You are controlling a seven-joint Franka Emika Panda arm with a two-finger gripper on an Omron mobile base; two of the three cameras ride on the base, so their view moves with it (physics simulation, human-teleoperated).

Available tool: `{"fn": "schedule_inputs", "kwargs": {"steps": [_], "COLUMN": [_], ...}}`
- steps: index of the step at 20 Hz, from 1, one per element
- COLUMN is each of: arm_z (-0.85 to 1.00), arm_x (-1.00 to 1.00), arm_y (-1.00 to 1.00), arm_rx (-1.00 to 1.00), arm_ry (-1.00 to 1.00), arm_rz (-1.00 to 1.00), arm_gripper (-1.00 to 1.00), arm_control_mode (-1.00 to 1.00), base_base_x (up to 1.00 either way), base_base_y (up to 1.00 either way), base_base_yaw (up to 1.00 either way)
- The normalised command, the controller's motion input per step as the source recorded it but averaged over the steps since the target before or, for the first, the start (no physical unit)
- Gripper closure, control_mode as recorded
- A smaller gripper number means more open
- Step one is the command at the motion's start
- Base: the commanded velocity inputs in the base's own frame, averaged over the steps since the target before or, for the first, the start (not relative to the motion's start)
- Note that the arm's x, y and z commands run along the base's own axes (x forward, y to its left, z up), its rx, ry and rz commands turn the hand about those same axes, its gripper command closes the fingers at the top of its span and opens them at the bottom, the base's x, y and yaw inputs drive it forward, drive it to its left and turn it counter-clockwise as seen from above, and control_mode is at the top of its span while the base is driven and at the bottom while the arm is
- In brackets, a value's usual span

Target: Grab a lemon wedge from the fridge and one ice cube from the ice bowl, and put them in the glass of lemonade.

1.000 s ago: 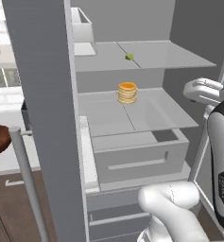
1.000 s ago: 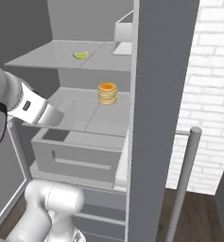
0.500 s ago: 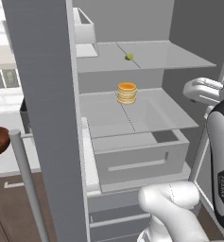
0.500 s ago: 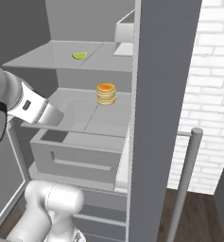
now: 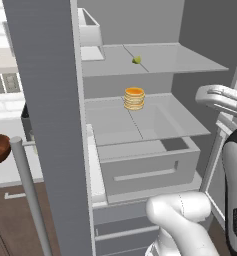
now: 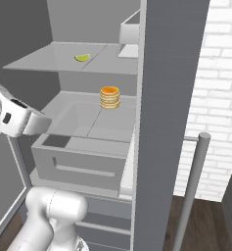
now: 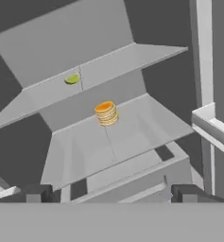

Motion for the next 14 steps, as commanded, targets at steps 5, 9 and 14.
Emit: {"fn": "schedule_inputs", "kwargs": {"steps": [5,9,14], "arm_z": [0.31,0.19,0.54], "arm_x": [-0.23,0.21,0.65], "arm_y": [0.50,0.31,-0.04], "arm_rx": [0.00,0.02,0.01], "arm_ry": [-0.31,-0.08,0.05], "arm_rz": [0.00,0.00,-0.01], "arm_gripper": [-1.00,-1.00,-1.00], "arm_control_mode": [-1.00,-1.00,-1.00], "base_base_x": [0.00,0.00,0.00], "base_base_y": [0.00,0.00,0.00], "base_base_yaw": [0.00,0.00,0.00]}}
